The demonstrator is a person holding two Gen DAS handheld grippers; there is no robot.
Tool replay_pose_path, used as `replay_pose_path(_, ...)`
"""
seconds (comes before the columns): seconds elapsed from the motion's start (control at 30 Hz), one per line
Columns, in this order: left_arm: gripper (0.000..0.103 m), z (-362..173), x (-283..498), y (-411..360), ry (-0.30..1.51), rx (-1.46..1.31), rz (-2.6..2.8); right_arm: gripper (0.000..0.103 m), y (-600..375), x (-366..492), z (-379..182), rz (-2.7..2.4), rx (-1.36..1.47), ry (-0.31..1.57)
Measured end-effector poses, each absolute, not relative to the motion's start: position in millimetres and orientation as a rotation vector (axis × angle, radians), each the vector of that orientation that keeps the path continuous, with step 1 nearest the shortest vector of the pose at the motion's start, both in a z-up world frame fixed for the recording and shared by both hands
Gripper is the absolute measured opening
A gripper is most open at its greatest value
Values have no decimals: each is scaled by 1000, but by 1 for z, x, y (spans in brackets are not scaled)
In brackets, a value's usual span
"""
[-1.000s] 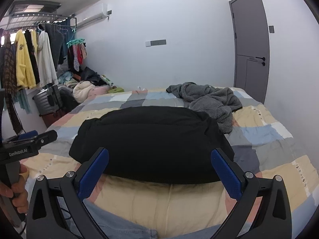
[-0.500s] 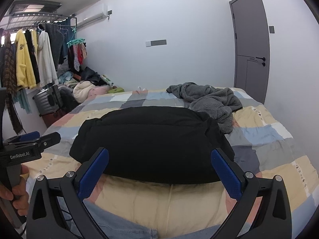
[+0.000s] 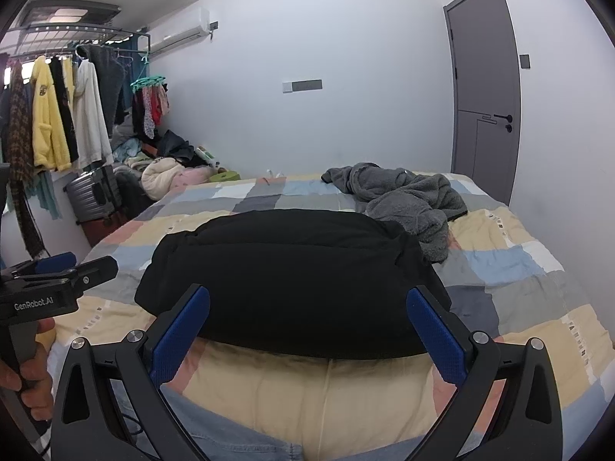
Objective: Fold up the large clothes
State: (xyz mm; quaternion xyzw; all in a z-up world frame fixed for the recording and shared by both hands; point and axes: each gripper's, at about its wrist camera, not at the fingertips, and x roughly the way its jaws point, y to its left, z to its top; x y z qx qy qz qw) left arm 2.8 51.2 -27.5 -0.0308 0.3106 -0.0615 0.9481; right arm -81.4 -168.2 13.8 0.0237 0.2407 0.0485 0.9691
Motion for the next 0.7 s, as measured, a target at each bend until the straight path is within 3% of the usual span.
replay_pose_path(0.7,103,-20,1,47,646,-70,-109,103,-164,-84,16,75,41,483)
